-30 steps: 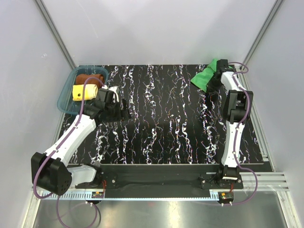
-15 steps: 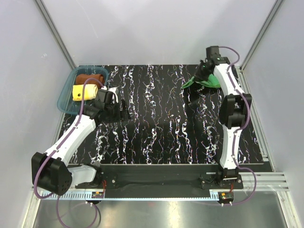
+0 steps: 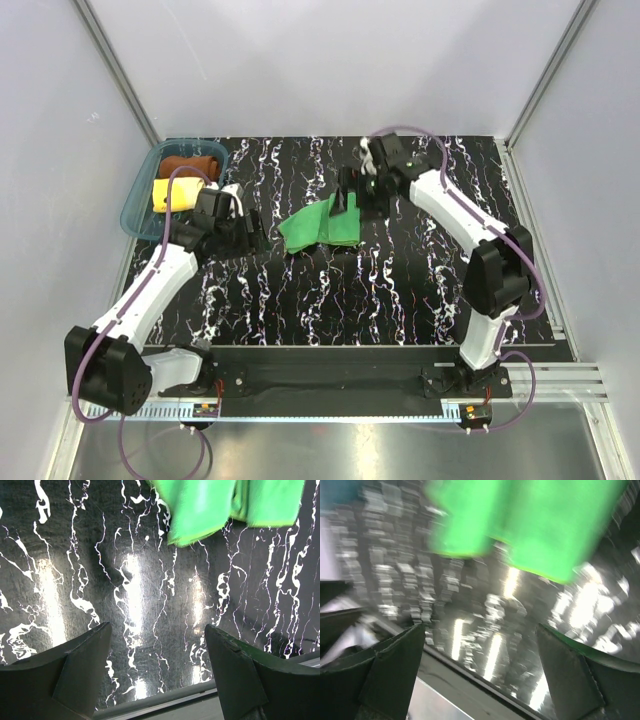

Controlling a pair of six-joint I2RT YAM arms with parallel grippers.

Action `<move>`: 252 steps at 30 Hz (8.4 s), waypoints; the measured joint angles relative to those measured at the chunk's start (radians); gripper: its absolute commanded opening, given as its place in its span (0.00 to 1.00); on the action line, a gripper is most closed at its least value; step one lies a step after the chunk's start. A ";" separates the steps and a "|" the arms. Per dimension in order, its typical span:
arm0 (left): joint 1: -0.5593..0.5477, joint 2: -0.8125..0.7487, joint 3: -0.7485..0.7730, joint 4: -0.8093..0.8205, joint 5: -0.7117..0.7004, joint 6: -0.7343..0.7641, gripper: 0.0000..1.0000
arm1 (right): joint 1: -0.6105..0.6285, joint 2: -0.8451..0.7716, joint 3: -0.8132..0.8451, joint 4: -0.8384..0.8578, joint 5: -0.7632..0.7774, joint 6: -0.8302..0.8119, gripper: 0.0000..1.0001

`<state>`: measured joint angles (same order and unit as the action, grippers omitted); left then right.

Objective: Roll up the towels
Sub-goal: Move the towel to the center of the board, then flatten the towel

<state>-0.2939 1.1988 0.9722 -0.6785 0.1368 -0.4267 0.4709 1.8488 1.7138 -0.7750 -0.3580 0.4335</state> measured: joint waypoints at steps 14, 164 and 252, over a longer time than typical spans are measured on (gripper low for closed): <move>0.017 -0.001 -0.004 0.009 0.003 -0.016 0.78 | 0.176 0.128 -0.041 0.031 0.224 -0.006 0.64; 0.008 0.458 -0.457 1.291 0.125 -0.852 0.00 | 0.180 -0.262 -0.766 0.315 0.315 0.113 0.77; -0.131 0.300 1.189 -0.241 0.011 -0.245 0.00 | 0.720 0.271 -0.237 0.566 1.084 0.257 0.61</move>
<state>-0.4248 1.4990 2.1612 -0.9192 0.1478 -0.6712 1.1912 2.1201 1.4773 -0.2089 0.7261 0.6907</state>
